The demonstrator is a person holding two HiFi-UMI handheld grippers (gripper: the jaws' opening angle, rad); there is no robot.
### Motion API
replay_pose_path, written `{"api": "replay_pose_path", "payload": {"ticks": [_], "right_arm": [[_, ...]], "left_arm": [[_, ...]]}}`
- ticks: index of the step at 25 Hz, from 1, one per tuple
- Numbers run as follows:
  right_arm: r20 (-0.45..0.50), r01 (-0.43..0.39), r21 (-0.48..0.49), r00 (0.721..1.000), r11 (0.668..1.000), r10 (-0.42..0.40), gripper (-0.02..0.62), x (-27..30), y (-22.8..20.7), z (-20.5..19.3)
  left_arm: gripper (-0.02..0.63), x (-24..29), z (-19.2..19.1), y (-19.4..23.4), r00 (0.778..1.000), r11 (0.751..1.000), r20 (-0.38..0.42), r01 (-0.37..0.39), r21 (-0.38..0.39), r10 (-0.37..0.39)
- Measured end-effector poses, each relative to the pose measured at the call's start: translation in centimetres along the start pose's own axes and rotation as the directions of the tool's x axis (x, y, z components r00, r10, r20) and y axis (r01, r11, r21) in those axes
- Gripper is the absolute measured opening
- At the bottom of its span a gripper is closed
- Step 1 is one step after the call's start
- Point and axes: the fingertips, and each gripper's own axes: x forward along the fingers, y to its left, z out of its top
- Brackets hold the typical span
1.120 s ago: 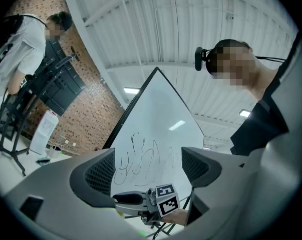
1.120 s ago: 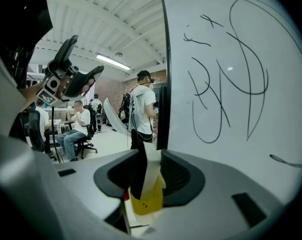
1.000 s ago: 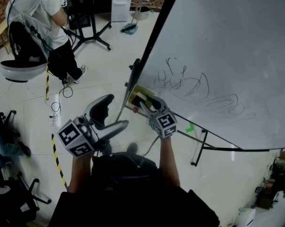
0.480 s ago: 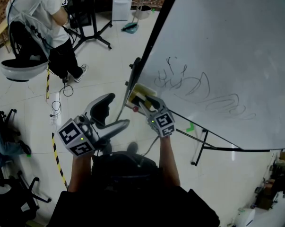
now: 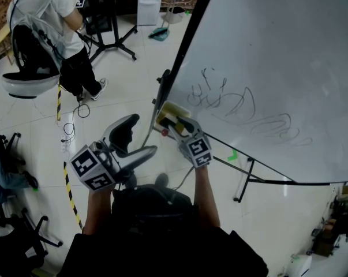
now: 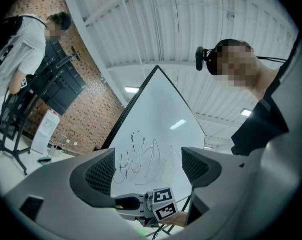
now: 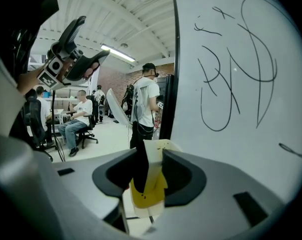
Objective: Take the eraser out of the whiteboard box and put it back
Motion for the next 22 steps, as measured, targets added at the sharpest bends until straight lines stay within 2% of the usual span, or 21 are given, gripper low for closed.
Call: {"api": "replay_pose_path", "payload": {"ticks": [10,18,22], "right_arm": [[0.053,0.023,0.035,0.998,0.999,-0.024,0.198,-1.4,-0.8,1.0],[0.205,-0.013,0.116,0.979,0.993,-0.011,0.196,-4.3,-1.6,4.9],[0.277,-0.061,0.151,0.961,0.987,0.017,0.196,-6.2,-1.6,6.9]], "left_arm": [[0.414,0.4,-0.4,-0.8,1.0,1.0,-0.005,-0.007,0.007,0.007],[0.414,1.1,-0.9,-1.8,1.0,1.0,-0.016,-0.018,0.014,0.018],[0.413,1.5,-1.3,-2.2,0.999,0.999,-0.021,-0.028,0.02,0.028]]}}
